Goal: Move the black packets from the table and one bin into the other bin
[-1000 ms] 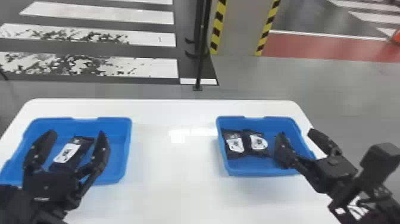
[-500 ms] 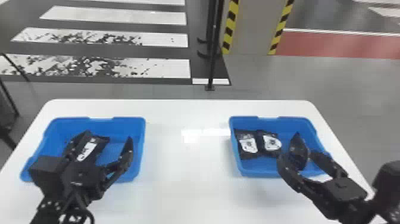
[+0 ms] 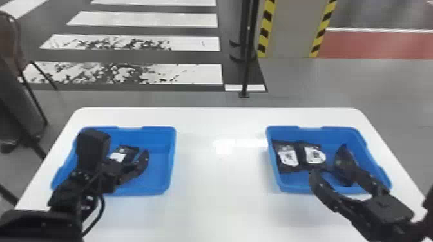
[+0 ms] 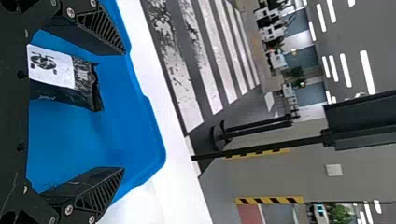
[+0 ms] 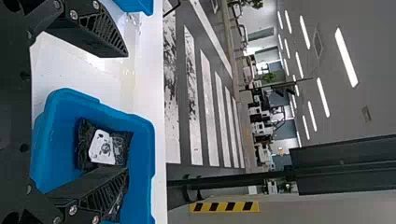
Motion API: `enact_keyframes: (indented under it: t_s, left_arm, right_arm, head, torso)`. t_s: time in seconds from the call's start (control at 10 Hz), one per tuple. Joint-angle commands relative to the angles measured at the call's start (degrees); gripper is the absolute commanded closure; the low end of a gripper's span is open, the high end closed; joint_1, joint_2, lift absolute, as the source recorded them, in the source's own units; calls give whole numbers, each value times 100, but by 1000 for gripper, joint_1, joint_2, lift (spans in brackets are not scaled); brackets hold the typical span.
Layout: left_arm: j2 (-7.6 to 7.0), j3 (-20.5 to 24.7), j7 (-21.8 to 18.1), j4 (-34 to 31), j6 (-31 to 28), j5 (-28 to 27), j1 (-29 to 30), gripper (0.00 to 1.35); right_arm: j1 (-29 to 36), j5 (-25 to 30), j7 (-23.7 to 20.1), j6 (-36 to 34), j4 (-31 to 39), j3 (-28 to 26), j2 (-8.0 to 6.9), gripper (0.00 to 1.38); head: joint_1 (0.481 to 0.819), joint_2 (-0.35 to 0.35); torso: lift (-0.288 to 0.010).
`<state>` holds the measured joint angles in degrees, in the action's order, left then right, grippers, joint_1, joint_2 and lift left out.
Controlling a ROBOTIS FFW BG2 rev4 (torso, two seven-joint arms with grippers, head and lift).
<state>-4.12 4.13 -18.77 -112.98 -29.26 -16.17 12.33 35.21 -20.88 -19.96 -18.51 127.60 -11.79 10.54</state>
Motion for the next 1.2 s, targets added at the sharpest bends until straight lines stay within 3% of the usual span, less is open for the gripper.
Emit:
enact_keyframes:
  t_s: [0.0, 0.2, 0.8, 0.9, 1.1]
  left_arm:
    - [-106, 67, -258, 280, -829, -120, -417, 153]
    - [-221, 192, -724, 969, -1461, -131, -1008, 148]
    - [-344, 375, -1172, 2136, -2108, -417, -1880, 171]
    - [-353, 352, -1199, 2249, -2108, -428, -1950, 233]
    - [-344, 307, -1199, 2333, -2418, -645, -2077, 734]
  right_arm:
    - [-20, -37, -17, 51, -41, 37, 9, 160]
    - [-48, -72, -43, 108, -83, 94, 36, 160]
    - [-132, -129, -105, 192, -196, 185, 53, 160]
    - [-146, -140, -105, 206, -210, 185, 53, 160]
    - [-146, -140, -122, 220, -238, 197, 53, 160]
  head:
    - [695, 19]
    - [695, 45]
    - [695, 123]
    - [695, 126]
    - [695, 128]
  torso:
    - [-110]
    - [-110]
    - [-110]
    - [-110]
    - [-110]
